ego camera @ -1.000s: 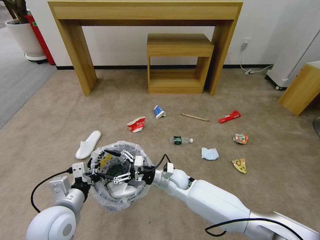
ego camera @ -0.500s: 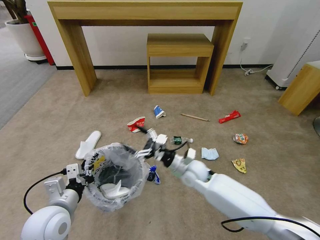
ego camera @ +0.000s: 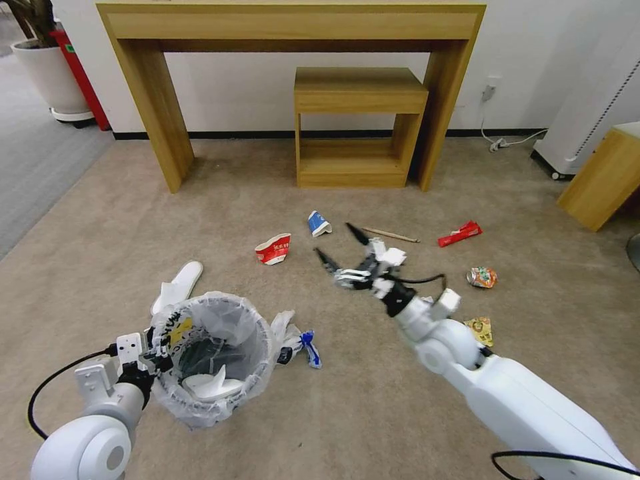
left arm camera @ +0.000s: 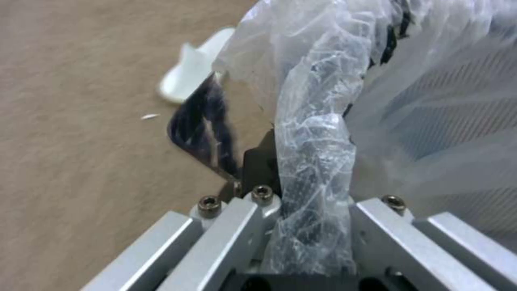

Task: Pick up the trash bin and place the garbage on the floor into it.

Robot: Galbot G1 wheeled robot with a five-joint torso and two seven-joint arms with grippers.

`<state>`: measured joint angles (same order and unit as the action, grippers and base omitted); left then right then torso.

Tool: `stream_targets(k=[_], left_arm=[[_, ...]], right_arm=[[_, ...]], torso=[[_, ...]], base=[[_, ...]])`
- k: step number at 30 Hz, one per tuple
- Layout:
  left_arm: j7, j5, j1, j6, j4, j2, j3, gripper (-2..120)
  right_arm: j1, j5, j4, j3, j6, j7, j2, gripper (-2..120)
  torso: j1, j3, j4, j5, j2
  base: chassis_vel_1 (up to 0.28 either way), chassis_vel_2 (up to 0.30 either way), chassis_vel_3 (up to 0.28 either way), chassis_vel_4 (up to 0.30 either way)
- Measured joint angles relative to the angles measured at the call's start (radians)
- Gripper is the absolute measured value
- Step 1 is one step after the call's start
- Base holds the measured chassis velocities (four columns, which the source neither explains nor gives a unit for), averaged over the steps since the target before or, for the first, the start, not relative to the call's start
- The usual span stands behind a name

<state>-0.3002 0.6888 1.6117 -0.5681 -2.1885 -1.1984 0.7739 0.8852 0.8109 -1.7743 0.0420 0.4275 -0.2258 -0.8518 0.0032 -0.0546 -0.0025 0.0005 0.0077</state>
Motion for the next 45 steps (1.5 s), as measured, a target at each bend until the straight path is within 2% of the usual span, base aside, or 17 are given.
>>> stream_targets(k=[2, 8, 17, 22, 27, 33, 45], left_arm=[[-0.006, 0.006, 0.020, 0.001, -0.023, -0.025, 0.037, 1], [-0.005, 0.004, 0.040, 0.007, -0.029, -0.048, 0.061, 1], [0.011, -0.020, 0.048, 0.032, -0.010, -0.075, 0.053, 1], [0.017, -0.027, 0.048, 0.034, -0.006, -0.076, 0.052, 1], [0.030, -0.058, 0.053, 0.007, -0.016, -0.077, 0.053, 1], [0.059, -0.056, 0.055, -0.003, -0.017, -0.076, 0.053, 1], [0.067, -0.037, 0.069, 0.002, -0.022, -0.076, 0.073, 1]], right_arm=[[0.064, -0.032, 0.004, -0.104, 0.024, 0.012, 0.039, 100], [0.129, -0.055, 0.024, -0.184, 0.051, 0.014, 0.061, 100], [0.214, -0.100, 0.053, -0.253, 0.067, 0.024, 0.044, 100], [0.241, -0.114, 0.064, -0.274, 0.069, 0.031, 0.037, 100], [0.256, -0.127, 0.076, -0.291, 0.072, 0.029, 0.036, 100], [0.273, -0.138, 0.086, -0.300, 0.079, 0.020, 0.032, 99], [0.279, -0.152, 0.110, -0.291, 0.093, -0.001, 0.028, 94]], torso=[[0.000, 0.000, -0.0001, -0.0004, 0.000], [0.000, 0.000, 0.0000, -0.0003, 0.000], [0.000, 0.000, -0.0001, -0.0006, 0.000], [0.000, 0.000, 0.0001, -0.0004, 0.000], [0.000, 0.000, 0.0001, -0.0004, 0.000], [0.000, 0.000, -0.0001, -0.0004, 0.000], [0.000, 0.000, 0.0000, -0.0005, 0.000]], base=[[0.000, 0.000, 0.000, 0.000], [0.000, 0.000, 0.000, 0.000], [0.000, 0.000, 0.000, 0.000], [0.000, 0.000, 0.000, 0.000], [0.000, 0.000, 0.000, 0.000], [0.000, 0.000, 0.000, 0.000], [0.000, 0.000, 0.000, 0.000]])
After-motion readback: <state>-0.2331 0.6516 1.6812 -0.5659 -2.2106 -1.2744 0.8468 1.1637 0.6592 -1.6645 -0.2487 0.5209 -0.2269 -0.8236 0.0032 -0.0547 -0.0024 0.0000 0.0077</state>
